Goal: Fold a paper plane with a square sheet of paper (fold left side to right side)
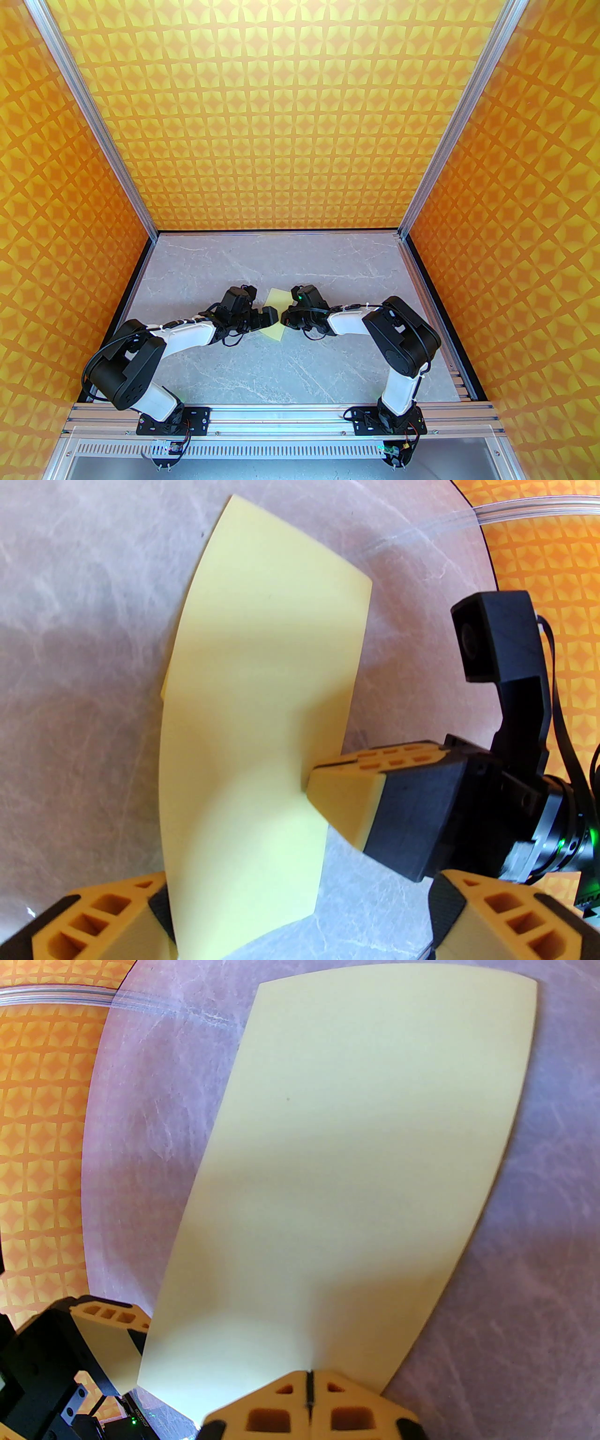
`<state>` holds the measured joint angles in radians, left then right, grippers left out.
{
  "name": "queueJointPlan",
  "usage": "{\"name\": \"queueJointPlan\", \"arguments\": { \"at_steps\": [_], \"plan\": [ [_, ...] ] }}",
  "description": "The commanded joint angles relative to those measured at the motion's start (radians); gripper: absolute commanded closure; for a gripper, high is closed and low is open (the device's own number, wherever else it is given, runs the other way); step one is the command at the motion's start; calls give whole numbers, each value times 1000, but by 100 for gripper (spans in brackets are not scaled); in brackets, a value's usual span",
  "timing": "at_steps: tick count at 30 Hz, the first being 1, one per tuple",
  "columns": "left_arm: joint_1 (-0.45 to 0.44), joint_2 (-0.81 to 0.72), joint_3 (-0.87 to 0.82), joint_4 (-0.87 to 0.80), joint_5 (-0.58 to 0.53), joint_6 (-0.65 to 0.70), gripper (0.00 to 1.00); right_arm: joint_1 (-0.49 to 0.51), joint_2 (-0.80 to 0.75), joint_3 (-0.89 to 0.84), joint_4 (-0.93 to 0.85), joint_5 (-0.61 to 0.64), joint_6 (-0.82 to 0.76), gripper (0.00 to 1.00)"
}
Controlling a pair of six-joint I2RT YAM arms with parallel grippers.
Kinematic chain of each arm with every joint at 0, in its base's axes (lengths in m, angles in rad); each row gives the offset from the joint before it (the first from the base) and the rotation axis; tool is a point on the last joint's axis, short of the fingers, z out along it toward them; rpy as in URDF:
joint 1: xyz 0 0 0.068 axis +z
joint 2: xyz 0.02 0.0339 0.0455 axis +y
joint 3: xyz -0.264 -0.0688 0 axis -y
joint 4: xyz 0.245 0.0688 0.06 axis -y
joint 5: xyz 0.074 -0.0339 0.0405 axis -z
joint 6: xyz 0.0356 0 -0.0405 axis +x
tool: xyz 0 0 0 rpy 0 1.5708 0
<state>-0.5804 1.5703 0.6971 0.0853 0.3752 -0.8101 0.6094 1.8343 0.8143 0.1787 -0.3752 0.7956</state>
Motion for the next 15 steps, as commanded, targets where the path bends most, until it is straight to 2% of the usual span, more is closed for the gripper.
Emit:
{"name": "queueJointPlan", "arguments": {
  "at_steps": [1, 15],
  "plan": [
    [-4, -22, -13, 33, 29, -27, 12, 7, 24, -13, -114, 34, -12, 100],
    [-15, 0, -28, 138, 48, -85, 23, 7, 16, -17, -119, 38, -14, 100]
  ]
}}
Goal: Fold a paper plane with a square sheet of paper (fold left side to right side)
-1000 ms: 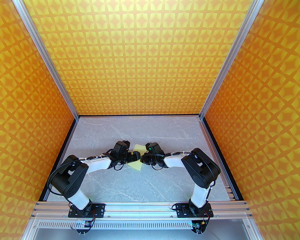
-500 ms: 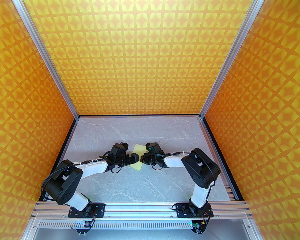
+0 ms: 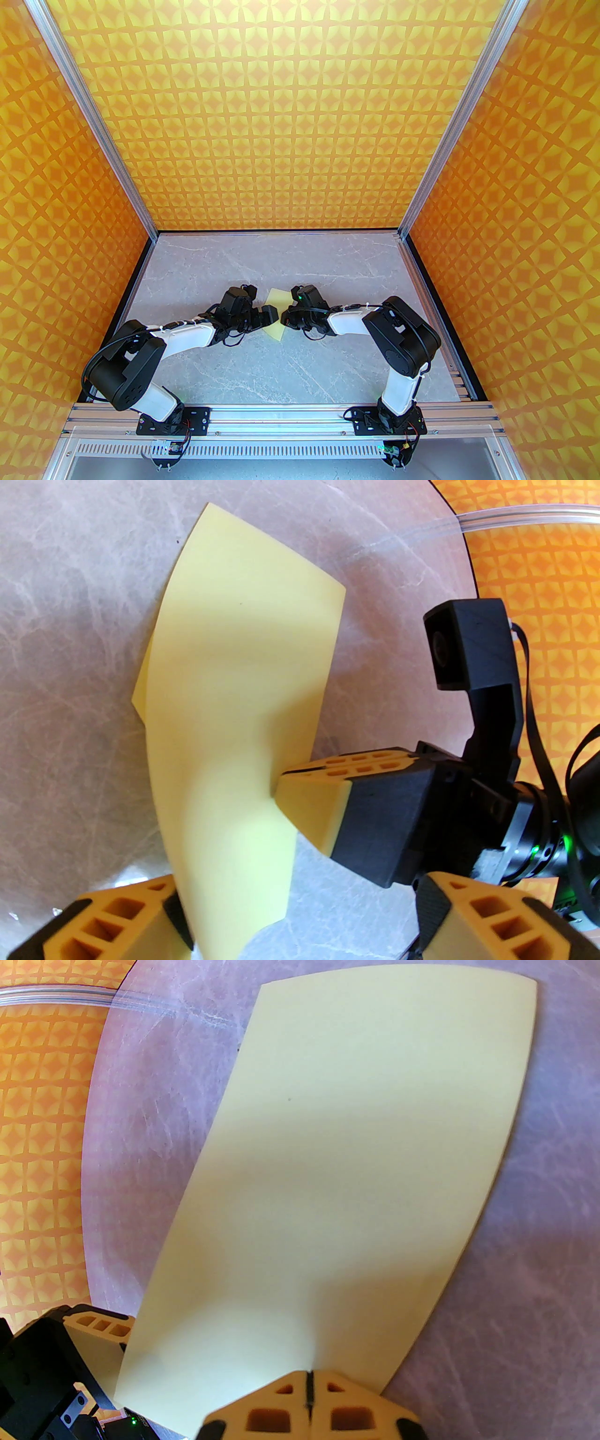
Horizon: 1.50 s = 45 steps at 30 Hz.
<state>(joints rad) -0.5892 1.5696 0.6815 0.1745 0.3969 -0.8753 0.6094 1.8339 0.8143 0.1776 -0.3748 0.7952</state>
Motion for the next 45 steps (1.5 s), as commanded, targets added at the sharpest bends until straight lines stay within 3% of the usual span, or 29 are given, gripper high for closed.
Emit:
{"name": "queueJointPlan", "arguments": {
  "at_steps": [1, 9, 16, 25, 38, 41, 45],
  "plan": [
    [-6, 1, -12, 54, 28, -24, 23, 8, 16, -19, -118, 38, -15, 100],
    [-9, 4, -26, 113, 33, -57, 28, 7, 13, -21, -121, 41, -16, 100],
    [-9, 59, -57, 253, 55, -121, 43, 7, 10, -22, -121, 41, -14, 100],
    [-11, 110, -79, 376, 62, -185, 41, 7, 3, -30, -121, 47, -17, 100],
    [-9, 152, -62, 411, 57, -204, 54, 7, 0, -31, -115, 42, -13, 100],
    [-8, 144, -62, 407, 56, -207, 54, 7, 0, -30, -113, 40, -10, 100],
    [-6, 111, -62, 379, 51, -195, 48, 7, 1, -28, -116, 40, -12, 100]
  ]
}}
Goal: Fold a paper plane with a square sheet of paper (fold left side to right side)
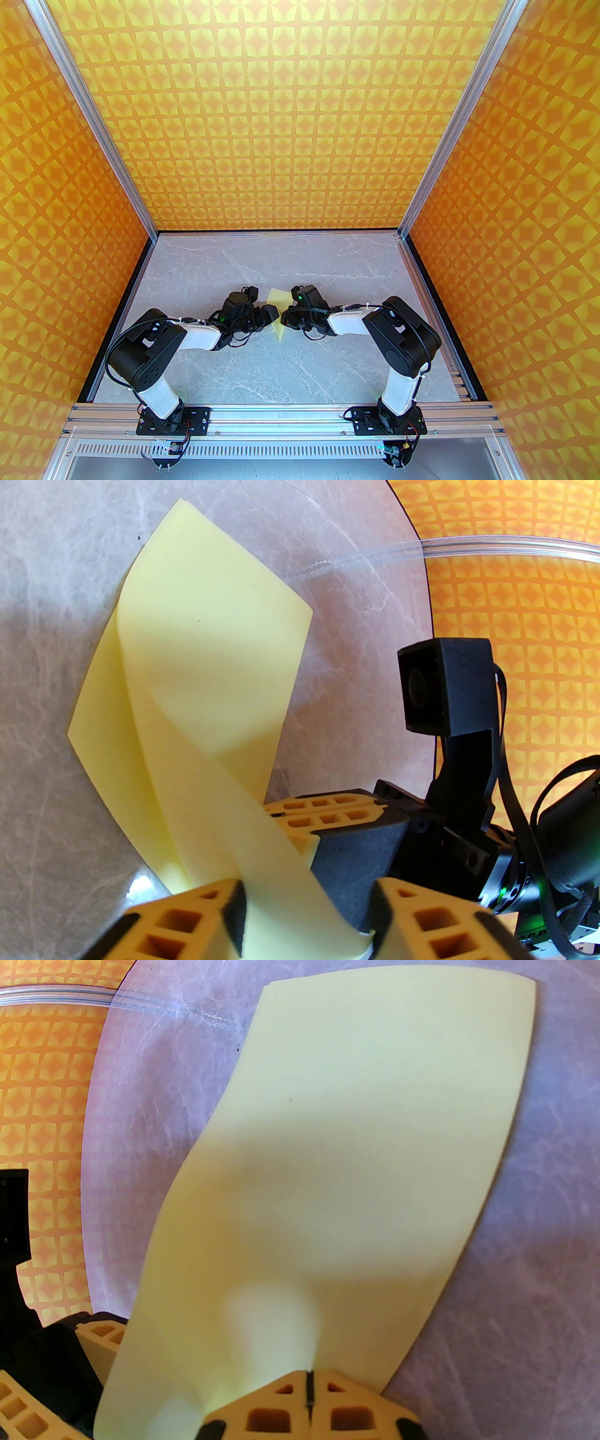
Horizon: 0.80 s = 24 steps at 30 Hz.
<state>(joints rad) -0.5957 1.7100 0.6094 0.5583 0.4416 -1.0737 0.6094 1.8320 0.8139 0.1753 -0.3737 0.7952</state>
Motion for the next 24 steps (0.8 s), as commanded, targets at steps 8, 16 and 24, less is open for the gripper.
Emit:
{"name": "queueJointPlan", "arguments": {
  "at_steps": [8, 16, 24],
  "plan": [
    [0, -88, -7, -40, 3, 6, 49, 6, 8, -25, -117, 41, -11, 100],
    [0, -90, -10, -26, 1, -6, 61, 6, 10, -21, -126, 41, -17, 100],
    [-2, -49, 2, -3, 2, -11, 74, 6, 4, -16, -128, 39, -19, 100]
  ]
}}
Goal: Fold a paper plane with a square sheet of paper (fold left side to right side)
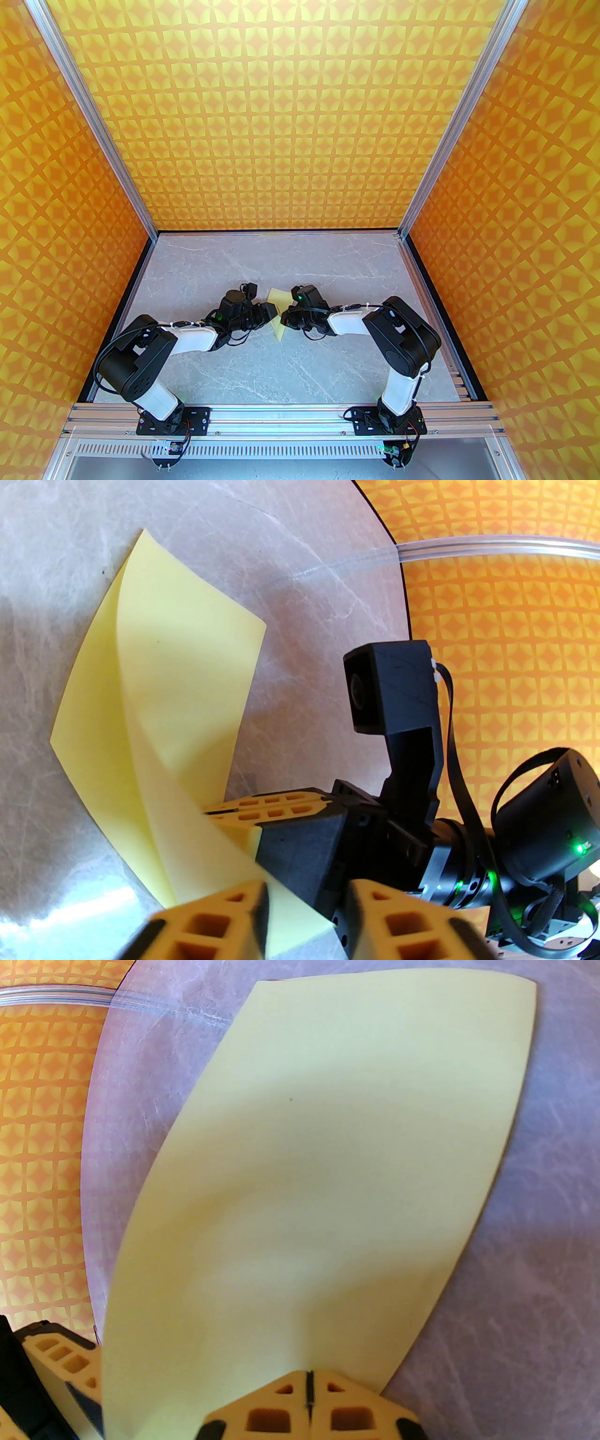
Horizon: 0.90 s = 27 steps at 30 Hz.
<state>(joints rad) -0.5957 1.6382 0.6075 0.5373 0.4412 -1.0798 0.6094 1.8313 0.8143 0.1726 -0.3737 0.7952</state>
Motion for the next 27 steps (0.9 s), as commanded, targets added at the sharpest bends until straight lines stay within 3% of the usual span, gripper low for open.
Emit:
{"name": "queueJointPlan", "arguments": {
  "at_steps": [1, 4, 17, 27],
  "plan": [
    [-1, 34, 9, 21, 2, -5, 74, 6, 2, -14, -125, 41, -19, 100],
    [-2, 60, 18, 39, 2, -10, 82, 4, -11, -14, -124, 37, -23, 100],
    [-2, 132, 60, 70, 2, -18, 82, -19, -116, -34, -81, 6, -11, 100],
    [-2, 146, 67, 78, 4, -24, 83, -49, -170, -120, 74, -16, 89, 92]
  ]
}}
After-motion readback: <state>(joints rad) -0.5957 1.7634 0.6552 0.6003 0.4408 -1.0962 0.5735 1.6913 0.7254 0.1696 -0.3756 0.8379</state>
